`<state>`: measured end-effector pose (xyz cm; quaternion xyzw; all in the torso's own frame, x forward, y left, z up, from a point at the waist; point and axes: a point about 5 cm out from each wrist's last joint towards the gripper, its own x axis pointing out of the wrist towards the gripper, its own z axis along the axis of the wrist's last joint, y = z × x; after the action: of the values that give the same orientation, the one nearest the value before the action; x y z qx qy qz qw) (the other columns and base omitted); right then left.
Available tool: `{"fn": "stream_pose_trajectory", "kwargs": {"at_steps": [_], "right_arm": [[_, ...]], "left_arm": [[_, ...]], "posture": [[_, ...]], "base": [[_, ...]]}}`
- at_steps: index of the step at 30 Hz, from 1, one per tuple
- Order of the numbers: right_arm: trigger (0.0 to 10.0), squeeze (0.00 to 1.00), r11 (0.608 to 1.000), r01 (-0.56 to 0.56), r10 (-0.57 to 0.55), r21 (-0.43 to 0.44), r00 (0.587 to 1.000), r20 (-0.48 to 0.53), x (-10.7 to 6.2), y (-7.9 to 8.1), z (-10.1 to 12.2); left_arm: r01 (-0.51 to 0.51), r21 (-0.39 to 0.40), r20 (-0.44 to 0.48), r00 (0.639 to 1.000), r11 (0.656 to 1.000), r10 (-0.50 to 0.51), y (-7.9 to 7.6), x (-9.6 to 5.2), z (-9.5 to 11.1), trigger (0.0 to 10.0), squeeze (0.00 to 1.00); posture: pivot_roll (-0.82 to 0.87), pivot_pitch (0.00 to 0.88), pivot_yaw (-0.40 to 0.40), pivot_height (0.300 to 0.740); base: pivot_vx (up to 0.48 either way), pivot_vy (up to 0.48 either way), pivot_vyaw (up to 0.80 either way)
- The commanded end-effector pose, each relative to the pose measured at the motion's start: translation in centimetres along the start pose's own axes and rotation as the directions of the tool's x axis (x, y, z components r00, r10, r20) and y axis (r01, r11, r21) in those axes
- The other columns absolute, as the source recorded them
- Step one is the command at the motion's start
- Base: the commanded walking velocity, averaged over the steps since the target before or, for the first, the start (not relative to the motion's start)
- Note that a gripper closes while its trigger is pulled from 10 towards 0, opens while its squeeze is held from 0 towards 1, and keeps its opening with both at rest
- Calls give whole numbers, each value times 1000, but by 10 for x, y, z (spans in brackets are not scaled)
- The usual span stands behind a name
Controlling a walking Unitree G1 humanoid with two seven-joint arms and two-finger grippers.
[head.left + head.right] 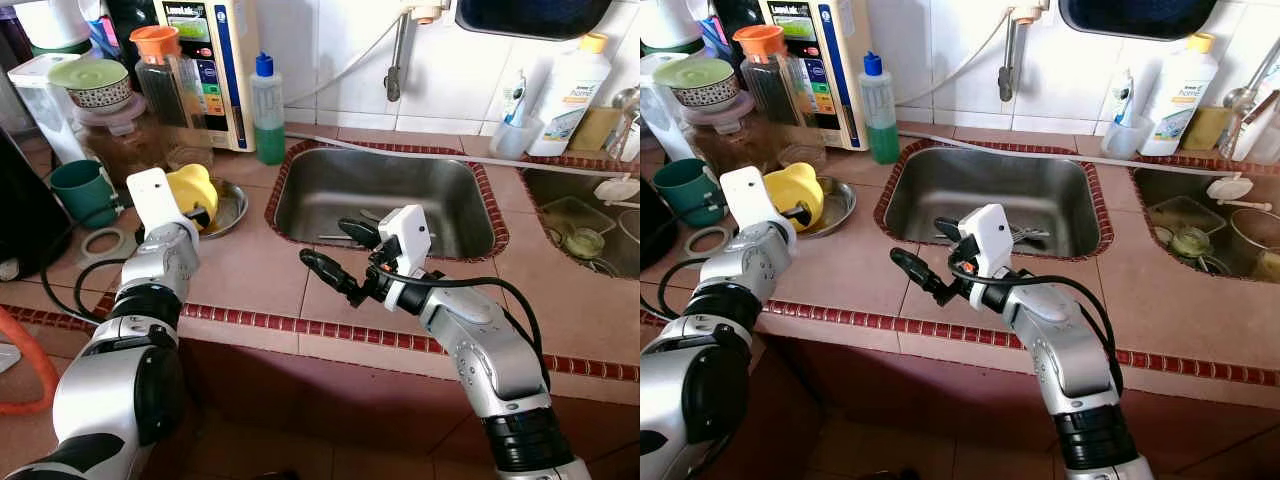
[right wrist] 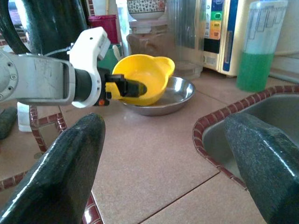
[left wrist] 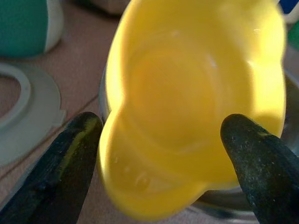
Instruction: Kitchen organization
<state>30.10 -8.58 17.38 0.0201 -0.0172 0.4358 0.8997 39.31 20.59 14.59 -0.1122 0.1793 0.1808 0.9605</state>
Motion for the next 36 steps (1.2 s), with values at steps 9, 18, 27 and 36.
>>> {"fn": "stream_pose_trajectory", "kwargs": {"at_steps": [9, 18, 27, 36], "right_arm": [[10000, 0, 1000, 5, -5, -26, 1000, -5, 1, 0, 1], [10000, 0, 999, 19, -20, -34, 1000, -15, 1, -1, -1], [10000, 0, 999, 32, -33, -37, 999, -15, 2, -4, -1], [10000, 0, 999, 38, -39, -34, 999, -15, 2, -6, -1]], "left_arm": [[13, -37, 15, 1000, 999, -12, 1, 1, 13, 4588, 0], [16, -70, 16, 1000, 997, -14, 3, 1, 13, 0, 0], [3, -77, 32, 999, 997, 0, 6, 2, 15, 0, 0], [-79, -39, 59, 995, 996, 81, 19, 3, 17, 0, 0]], "posture": [[0, 19, 80, 740], [2, 21, 79, 740], [3, 21, 72, 740], [5, 21, 67, 740]], "base": [[0, 0, 0], [0, 0, 0], [0, 0, 0], [0, 0, 0]]}}
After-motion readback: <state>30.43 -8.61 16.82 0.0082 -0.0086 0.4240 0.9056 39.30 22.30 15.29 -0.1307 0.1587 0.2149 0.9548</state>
